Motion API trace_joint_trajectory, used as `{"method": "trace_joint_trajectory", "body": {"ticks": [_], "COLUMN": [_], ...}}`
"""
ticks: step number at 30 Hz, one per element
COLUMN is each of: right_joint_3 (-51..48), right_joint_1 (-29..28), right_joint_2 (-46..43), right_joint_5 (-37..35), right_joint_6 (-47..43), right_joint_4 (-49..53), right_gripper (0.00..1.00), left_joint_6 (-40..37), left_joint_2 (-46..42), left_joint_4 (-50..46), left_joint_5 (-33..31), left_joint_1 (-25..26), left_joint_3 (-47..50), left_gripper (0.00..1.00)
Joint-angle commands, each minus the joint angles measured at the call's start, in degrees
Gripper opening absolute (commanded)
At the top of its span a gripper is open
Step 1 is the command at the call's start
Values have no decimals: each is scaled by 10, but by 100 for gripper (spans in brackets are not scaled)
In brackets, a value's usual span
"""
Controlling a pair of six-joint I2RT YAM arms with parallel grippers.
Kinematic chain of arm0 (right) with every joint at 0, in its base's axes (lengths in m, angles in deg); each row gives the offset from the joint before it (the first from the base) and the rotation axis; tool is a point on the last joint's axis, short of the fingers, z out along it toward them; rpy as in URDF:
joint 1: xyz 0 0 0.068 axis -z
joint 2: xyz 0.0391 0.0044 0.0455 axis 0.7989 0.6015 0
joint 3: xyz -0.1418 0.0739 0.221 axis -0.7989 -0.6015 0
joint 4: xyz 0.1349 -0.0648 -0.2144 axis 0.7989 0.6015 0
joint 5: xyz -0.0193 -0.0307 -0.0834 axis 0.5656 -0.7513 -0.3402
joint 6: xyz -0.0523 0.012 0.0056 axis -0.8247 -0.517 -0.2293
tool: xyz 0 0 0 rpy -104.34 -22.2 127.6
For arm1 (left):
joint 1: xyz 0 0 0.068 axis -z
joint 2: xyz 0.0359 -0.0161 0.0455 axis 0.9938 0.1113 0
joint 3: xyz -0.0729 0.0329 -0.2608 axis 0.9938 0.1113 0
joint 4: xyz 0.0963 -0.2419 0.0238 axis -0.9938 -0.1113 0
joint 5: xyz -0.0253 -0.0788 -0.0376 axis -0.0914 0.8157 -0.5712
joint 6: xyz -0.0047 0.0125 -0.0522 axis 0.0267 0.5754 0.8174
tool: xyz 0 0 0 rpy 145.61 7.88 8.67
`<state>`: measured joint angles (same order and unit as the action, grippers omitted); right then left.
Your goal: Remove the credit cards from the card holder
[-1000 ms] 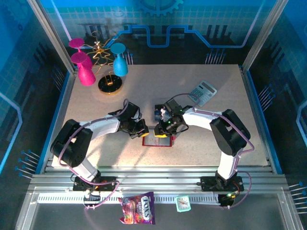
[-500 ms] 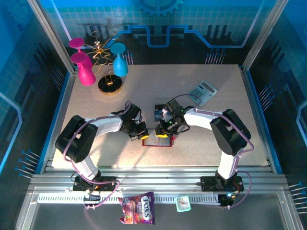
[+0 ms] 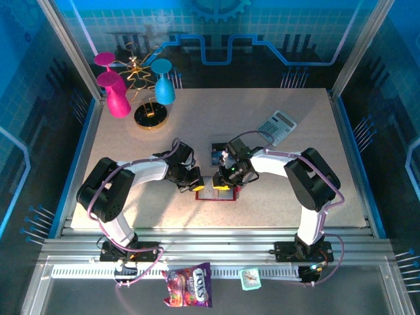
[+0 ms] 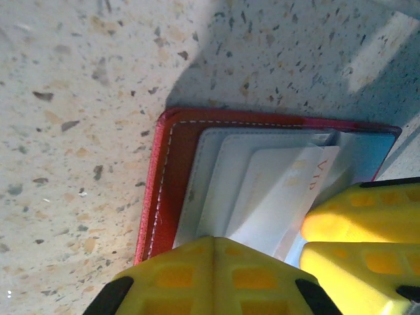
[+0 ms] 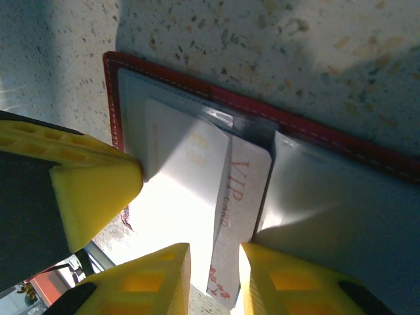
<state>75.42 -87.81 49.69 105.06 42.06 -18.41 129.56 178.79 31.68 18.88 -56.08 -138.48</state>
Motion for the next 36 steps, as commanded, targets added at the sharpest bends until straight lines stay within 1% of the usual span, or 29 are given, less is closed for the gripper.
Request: {"method": "trace_joint_trajectory", "body": {"ticks": [1, 15, 20, 26, 36], "right_joint_3": [-8, -2, -2, -8, -14], "right_joint_1": [7, 6, 6, 6, 7], "right_joint_2": [11, -35, -23, -8, 11], "right_joint_5": [6, -7, -3, -16, -2], "right_joint_6": [4, 5, 2, -6, -3], "right_joint_4": [1, 23, 25, 31, 11], "right_gripper": [28, 28, 28, 28, 28], "left_joint_6": [-13, -12, -11, -13, -10], "left_joint_2": [17, 14, 14, 13, 12], "left_joint_4": [-20, -23, -23, -28, -22], "left_joint_5": [3, -3, -3, -4, 0], "left_joint_1": [4, 4, 3, 4, 4], "left_joint_3": [-7, -2, -4, -5, 2], "left_gripper": [6, 6, 6, 6, 6]}}
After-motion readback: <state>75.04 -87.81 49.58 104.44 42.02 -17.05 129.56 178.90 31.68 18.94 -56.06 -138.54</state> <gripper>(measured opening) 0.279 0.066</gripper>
